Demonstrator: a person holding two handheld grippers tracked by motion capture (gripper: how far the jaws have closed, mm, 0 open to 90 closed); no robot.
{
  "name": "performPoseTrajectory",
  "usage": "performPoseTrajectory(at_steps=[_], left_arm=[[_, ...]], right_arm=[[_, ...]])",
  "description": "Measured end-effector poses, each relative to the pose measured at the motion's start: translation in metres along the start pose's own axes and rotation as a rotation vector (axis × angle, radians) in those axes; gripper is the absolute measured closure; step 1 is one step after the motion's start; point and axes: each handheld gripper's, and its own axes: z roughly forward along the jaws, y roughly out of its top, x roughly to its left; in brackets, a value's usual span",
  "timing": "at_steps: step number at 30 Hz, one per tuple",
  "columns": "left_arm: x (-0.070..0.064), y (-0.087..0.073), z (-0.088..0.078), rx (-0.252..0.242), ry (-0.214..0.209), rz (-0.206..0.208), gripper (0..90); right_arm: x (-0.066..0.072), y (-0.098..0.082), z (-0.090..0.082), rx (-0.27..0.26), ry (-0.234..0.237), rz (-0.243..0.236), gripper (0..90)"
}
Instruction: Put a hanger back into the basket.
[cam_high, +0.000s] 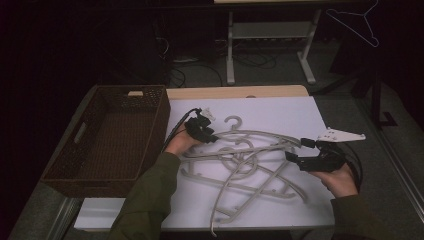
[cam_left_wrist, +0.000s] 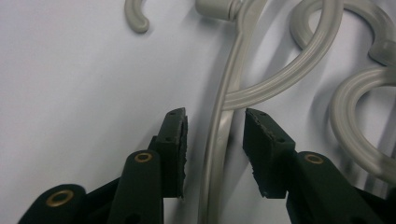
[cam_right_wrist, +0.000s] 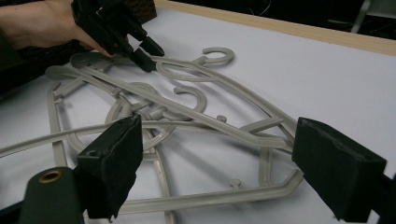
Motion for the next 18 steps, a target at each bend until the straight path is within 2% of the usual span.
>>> performPoseTrajectory(at_steps=[4,5,13,18], left_arm=[[0.0001,0.0005,0.0009,-0.006,-0.004,0.01,64.2],[-0.0002,0.0007,0.0009,-0.007,-0.006,0.033,65.4],[-0.0032,0.0015,0.0009,-0.004,-0.021,0.066,78.0],[-0.0034,0.0016,0.0005,-0.001,-0.022,0.081,78.9]], right_arm=[[-0.0006,-0.0002,0.0002,-0.001,-0.001,-0.001,16.1],[-0.0004,-0.0001,-0.0001,-0.003,0.0,0.001,16.2],[-0.0007,0.0003,-0.0002,-0.009,0.005,0.004,16.7],[-0.0013,0.0005,-0.0009,-0.012,0.005,0.003,16.9]])
